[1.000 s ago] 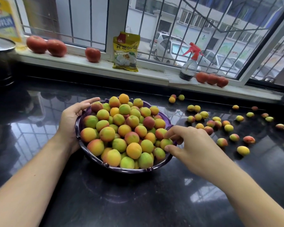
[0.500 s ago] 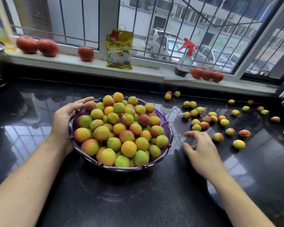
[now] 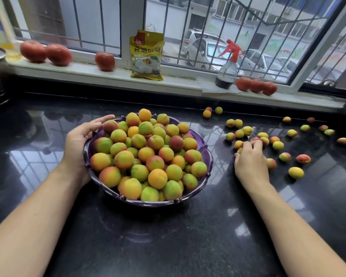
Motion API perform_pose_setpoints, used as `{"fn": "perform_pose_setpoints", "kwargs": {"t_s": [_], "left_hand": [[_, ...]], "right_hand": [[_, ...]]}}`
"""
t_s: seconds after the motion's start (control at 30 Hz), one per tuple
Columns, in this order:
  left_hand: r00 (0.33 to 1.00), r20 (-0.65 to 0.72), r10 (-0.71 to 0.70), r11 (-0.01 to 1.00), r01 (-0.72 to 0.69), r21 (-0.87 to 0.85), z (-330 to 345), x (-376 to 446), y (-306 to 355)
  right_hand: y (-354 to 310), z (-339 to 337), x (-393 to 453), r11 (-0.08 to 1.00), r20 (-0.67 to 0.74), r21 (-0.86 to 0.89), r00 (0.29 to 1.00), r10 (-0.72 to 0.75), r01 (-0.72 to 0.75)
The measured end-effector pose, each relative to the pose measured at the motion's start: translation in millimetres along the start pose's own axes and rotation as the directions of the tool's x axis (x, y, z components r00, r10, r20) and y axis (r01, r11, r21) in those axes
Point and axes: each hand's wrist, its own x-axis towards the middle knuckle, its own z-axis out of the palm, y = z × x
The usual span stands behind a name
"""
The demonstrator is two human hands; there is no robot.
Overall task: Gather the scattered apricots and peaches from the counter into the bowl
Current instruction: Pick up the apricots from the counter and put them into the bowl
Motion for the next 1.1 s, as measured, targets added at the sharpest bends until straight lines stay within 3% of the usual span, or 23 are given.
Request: {"fn": "perform_pose_setpoints", "kwargs": {"t_s": [0.2, 0.47, 0.6, 0.67, 0.77, 0.9, 1.0, 1.1], "left_hand": [[1.0, -0.011, 0.015, 1.0, -0.015, 0.012, 0, 0, -1], [1.0, -0.024, 0.021, 1.0, -0.02, 0.021, 0, 0, 0], [0.999, -0.043, 0.02, 0.999, -0.018, 0.037, -1, 1, -1], [0.999, -0.051, 0.017, 0.999, -0.014, 0.046, -2, 1, 0], [0.998, -0.055, 0.007, 0.999, -0.004, 0.045, -2, 1, 1], [0.998, -0.063, 0.007, 0.999, -0.004, 0.04, -2, 1, 1], [0.997, -0.08, 0.008, 0.999, -0.004, 0.044, -2, 0, 1], [0.996, -0.085, 0.006, 0.999, -0.003, 0.038, -3, 0, 1]], "right_hand": [[-2, -7, -8, 0.994, -0.02, 0.094, 0.998, -0.059, 0.061], [1, -9, -13, 0.969, 0.146, 0.247, 0.988, -0.052, 0.015], [2, -10, -14, 0.947, 0.127, 0.316, 0.986, -0.108, 0.062], [0, -15, -15, 0.877, 0.108, 0.48, 0.99, -0.094, 0.031], [-12, -38, -19, 0.684, 0.093, 0.73, 0.988, -0.125, 0.018], [-44, -99, -43, 0.539, 0.099, 0.82, 0.88, -0.464, 0.192], [-67, -119, -63, 0.619, 0.081, 0.625, 0.749, -0.658, 0.476], [-78, -115, -70, 0.641, 0.085, 0.478, 0.695, -0.714, 0.601]]}}
